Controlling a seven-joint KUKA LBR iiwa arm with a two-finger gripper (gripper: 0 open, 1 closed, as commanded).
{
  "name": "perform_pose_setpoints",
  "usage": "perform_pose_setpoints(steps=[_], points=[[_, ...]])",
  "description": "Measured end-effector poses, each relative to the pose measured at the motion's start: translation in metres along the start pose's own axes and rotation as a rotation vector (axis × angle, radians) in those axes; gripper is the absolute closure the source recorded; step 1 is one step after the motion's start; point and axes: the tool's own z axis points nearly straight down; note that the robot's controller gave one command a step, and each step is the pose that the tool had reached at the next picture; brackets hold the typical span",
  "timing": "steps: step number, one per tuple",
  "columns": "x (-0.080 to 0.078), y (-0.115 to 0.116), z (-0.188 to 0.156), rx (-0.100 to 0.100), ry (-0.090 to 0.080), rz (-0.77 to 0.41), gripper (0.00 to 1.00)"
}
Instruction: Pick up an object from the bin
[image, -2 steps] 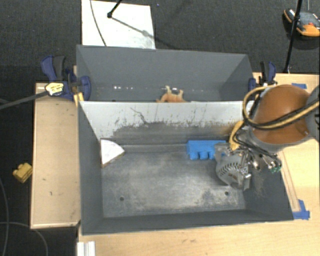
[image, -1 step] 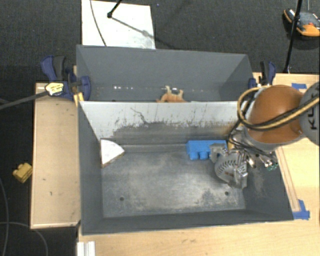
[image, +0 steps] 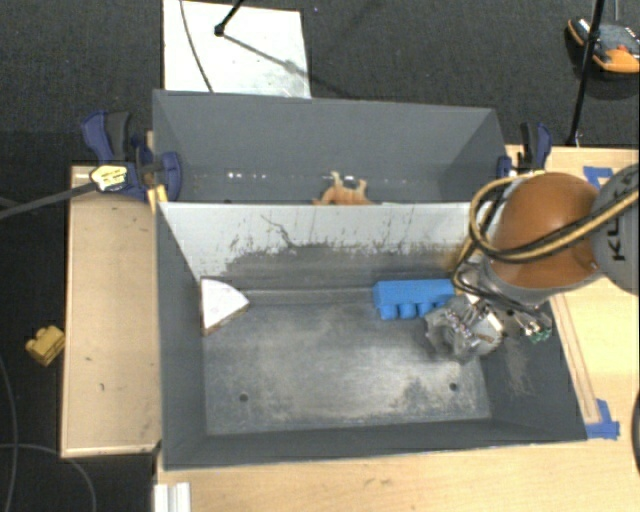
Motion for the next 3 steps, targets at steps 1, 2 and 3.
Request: perform_pose_setpoints(steps=[1,2,3], points=[[0.002,0.000,-0.006,0.002,-0.002,0.009,0.00],[0.003,0.000,-0.009,0.002,-0.002,0.012,0.00],[0.002,-0.019,-0.007,-0.005,0.003,-0.195,1.00]])
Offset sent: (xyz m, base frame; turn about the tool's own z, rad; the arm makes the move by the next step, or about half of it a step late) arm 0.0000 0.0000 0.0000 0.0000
